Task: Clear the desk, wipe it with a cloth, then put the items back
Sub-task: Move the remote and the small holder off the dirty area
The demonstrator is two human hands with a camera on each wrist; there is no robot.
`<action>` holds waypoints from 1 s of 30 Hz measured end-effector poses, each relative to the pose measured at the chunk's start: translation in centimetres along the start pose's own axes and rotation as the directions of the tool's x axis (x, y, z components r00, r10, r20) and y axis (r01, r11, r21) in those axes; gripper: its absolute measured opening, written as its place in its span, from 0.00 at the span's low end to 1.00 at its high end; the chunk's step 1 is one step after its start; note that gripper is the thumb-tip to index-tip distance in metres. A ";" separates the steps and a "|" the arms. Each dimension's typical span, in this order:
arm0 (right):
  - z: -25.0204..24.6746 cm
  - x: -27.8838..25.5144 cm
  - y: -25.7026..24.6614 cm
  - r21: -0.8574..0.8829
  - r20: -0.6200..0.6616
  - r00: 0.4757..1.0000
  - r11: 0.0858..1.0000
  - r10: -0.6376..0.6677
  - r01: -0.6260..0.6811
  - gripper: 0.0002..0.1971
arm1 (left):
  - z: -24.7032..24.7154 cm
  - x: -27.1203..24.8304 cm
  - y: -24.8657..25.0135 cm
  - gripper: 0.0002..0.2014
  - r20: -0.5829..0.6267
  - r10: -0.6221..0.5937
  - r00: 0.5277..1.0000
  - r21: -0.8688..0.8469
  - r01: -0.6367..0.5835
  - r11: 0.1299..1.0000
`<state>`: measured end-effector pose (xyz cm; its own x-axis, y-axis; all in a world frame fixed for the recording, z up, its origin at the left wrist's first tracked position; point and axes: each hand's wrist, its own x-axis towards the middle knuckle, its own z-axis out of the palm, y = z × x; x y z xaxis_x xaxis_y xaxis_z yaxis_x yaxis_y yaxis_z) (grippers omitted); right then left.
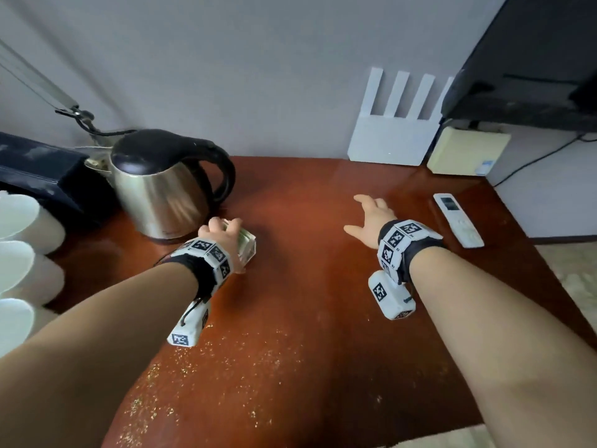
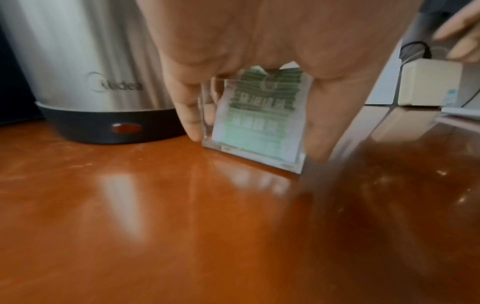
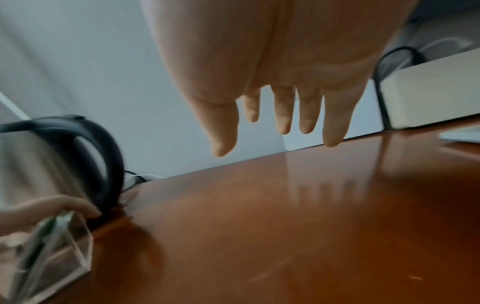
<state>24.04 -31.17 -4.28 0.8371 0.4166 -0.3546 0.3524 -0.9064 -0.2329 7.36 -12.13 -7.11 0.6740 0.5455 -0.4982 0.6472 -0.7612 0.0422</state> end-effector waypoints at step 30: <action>-3.6 9.9 21.6 0.097 0.054 0.934 0.929 0.353 -0.357 0.41 | -1.7 3.3 23.3 0.42 -0.133 0.337 0.932 -0.130 -0.354 0.926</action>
<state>41.44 -46.91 -9.60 0.8836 0.0725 -0.4626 -0.0122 -0.9840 -0.1775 25.32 -27.49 -6.26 0.8939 0.2983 -0.3345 0.4072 -0.8523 0.3282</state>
